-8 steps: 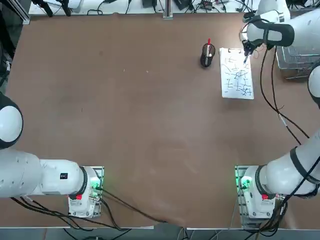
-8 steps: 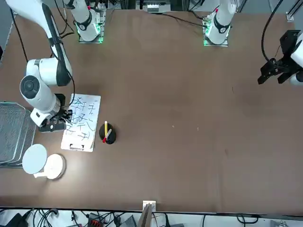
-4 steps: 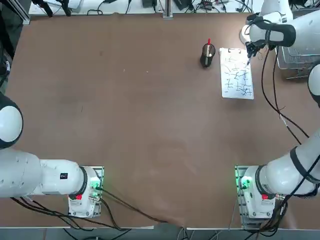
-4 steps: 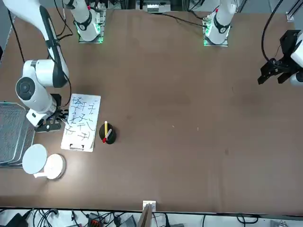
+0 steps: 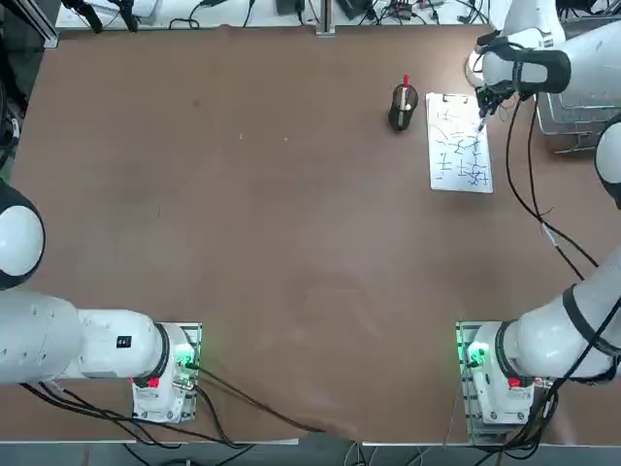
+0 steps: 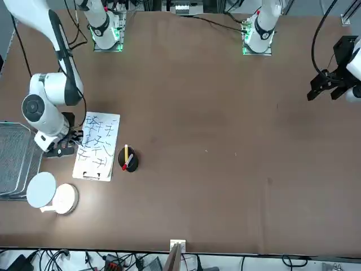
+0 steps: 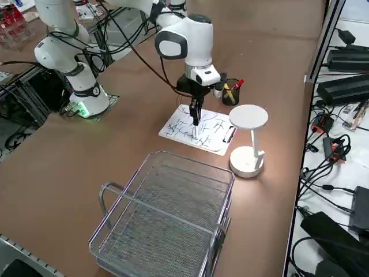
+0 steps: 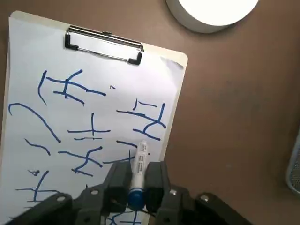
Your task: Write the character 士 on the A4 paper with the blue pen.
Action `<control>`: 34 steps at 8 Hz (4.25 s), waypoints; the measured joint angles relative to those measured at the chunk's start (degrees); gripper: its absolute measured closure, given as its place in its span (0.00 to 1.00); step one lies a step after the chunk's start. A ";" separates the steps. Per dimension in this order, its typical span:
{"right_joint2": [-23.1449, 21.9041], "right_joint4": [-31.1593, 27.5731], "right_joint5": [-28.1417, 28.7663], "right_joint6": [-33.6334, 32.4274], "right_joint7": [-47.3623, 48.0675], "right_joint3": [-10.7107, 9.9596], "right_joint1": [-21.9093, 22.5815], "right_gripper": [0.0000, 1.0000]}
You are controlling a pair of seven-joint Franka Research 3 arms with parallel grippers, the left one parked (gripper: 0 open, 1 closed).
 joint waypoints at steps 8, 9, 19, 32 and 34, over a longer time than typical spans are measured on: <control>-0.01 -0.02 0.26 0.38 2.30 0.15 0.02 0.79; -0.01 -0.03 0.45 0.60 3.01 0.25 0.07 0.79; -0.01 -0.04 0.76 1.51 9.30 3.14 0.16 0.79; -0.99 1.76 0.74 -0.56 3.92 3.73 0.17 0.79; -1.75 2.81 0.70 -2.09 -0.63 3.67 0.11 0.79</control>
